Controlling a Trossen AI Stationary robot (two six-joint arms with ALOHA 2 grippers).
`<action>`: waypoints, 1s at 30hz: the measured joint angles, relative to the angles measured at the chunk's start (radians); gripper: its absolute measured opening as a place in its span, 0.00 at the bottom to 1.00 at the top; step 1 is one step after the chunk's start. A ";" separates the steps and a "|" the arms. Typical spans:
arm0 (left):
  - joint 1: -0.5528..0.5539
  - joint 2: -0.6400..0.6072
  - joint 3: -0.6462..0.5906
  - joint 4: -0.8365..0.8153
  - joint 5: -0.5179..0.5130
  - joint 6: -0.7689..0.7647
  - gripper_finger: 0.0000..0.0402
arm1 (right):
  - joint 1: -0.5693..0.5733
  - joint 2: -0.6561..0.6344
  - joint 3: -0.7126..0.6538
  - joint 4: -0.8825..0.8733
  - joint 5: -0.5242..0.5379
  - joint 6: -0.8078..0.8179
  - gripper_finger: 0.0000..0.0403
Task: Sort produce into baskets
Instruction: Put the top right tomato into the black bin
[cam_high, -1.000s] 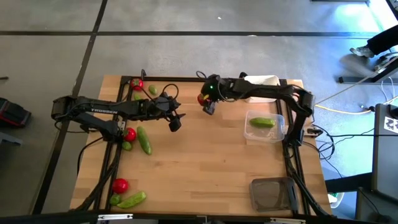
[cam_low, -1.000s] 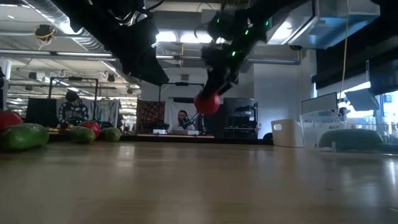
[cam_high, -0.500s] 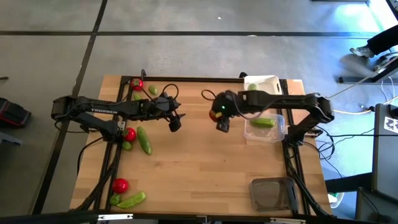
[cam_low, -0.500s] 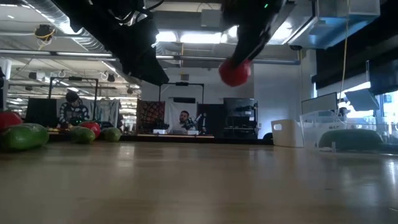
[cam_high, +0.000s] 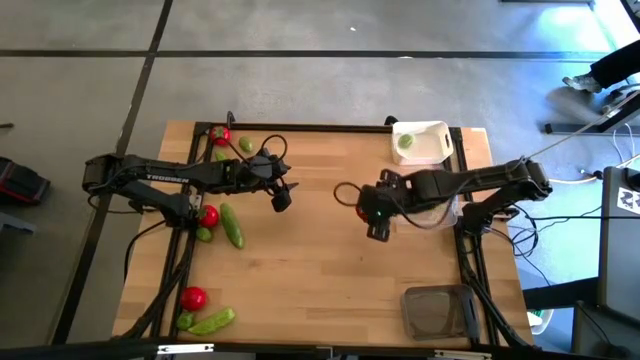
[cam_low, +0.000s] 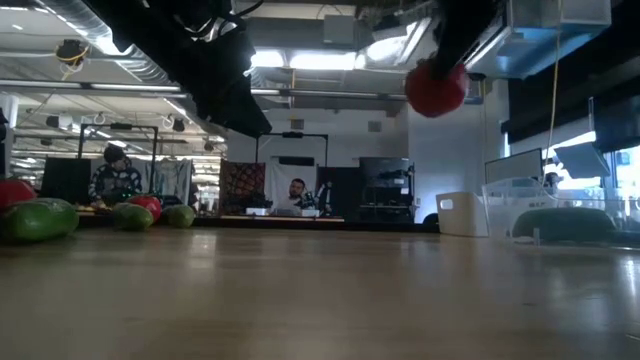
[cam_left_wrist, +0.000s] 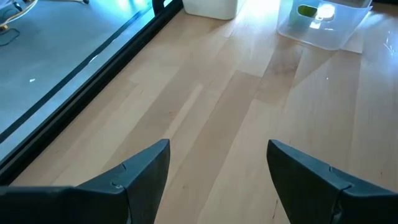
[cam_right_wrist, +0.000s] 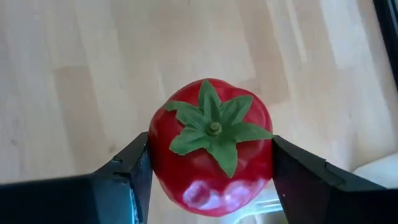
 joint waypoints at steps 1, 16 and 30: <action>0.000 0.000 0.000 0.000 0.000 0.001 0.66 | 0.019 -0.001 0.000 -0.011 0.009 0.025 0.59; 0.000 0.000 0.000 0.001 0.000 -0.002 0.66 | 0.355 -0.004 0.000 -0.175 0.050 0.492 0.59; 0.000 0.000 0.000 0.001 0.000 -0.002 0.66 | 0.761 0.044 0.000 -0.176 0.162 1.258 0.59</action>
